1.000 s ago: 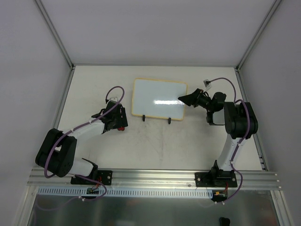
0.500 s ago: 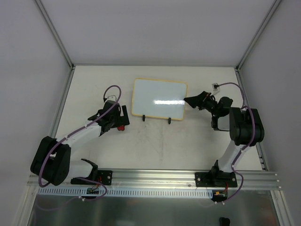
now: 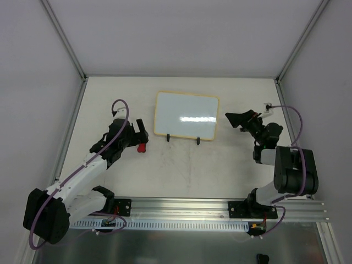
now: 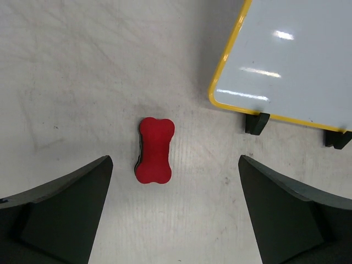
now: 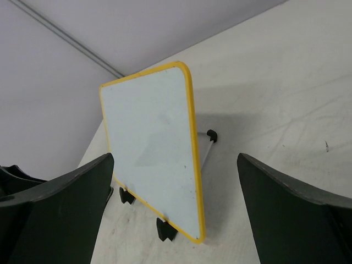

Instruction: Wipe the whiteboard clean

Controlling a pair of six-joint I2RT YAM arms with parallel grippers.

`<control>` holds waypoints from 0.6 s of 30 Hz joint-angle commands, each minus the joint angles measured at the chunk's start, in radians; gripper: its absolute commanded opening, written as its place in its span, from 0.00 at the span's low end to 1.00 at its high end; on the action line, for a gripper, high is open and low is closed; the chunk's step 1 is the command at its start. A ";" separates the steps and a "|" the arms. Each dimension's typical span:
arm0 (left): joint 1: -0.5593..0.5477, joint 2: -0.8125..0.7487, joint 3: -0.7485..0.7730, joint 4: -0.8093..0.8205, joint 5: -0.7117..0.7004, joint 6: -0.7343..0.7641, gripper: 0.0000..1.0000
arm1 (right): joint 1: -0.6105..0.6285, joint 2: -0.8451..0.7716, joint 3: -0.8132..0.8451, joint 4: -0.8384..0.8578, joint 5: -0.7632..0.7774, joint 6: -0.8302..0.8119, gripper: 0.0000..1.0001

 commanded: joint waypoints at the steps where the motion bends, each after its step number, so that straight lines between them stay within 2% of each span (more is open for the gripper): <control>1: 0.003 -0.044 -0.005 0.005 0.004 0.024 0.99 | -0.011 -0.176 -0.052 0.052 0.083 -0.003 0.99; 2: 0.003 -0.046 -0.003 0.005 0.013 0.021 0.99 | -0.011 -0.218 -0.054 -0.010 0.074 -0.023 0.99; 3: 0.004 -0.047 0.001 0.005 0.021 0.021 0.99 | -0.011 -0.319 -0.054 -0.166 0.071 -0.047 0.99; 7: 0.004 -0.047 0.018 0.006 0.032 0.041 0.99 | -0.013 -0.522 -0.052 -0.440 0.060 -0.147 0.99; 13: 0.004 -0.058 0.032 0.006 0.021 0.065 0.99 | -0.008 -0.657 -0.062 -0.656 0.020 -0.178 0.99; 18: 0.004 -0.090 0.003 0.011 -0.026 0.071 0.99 | -0.002 -0.871 -0.060 -0.978 0.081 -0.343 0.99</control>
